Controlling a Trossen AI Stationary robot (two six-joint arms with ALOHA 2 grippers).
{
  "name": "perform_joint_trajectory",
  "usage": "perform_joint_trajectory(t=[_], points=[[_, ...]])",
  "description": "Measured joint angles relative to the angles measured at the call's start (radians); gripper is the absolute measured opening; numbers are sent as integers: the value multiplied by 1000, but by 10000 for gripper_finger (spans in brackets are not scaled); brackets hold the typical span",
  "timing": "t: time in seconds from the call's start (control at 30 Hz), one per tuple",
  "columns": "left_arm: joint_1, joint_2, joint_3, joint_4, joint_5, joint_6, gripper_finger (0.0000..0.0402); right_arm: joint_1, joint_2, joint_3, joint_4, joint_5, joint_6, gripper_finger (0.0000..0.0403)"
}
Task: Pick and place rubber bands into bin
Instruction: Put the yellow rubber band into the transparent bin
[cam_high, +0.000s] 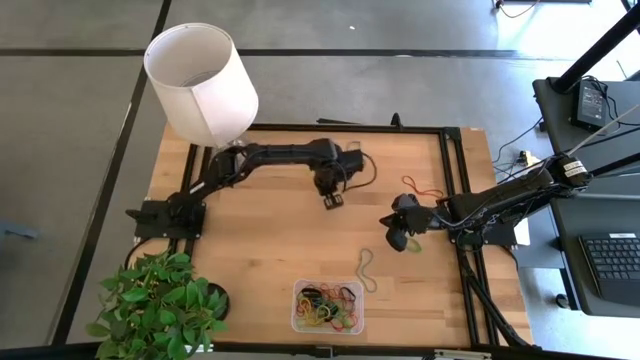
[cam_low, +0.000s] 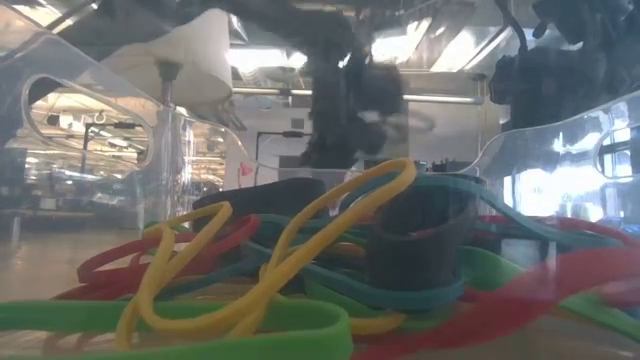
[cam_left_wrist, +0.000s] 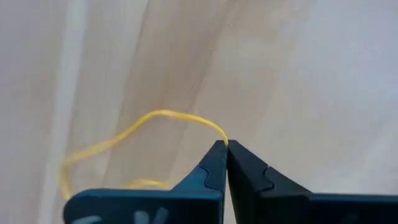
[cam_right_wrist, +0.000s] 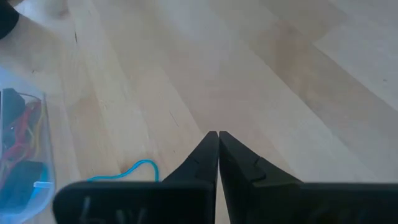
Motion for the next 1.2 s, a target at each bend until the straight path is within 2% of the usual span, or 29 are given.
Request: perform_joint_trajectory(t=[0.2,0.33,0.4,0.57,0.93,1.2], points=[[-124,0,180,-14,-21,66,2,3,0,0,-6,-14,31,17],[-220,-1,294,-14,-90,37,2,20,0,0,5,-106,-5,17],[-266,-20,289,39,-108,-3,2,34,0,0,-4,-147,-32,17],[-387,-59,292,52,-85,-68,2,66,0,0,-28,-218,-92,17],[-633,-76,294,132,-112,-205,2,114,0,0,-35,-220,-108,17],[-739,-76,294,163,-100,-277,3,114,0,0,-34,-219,-99,17]])
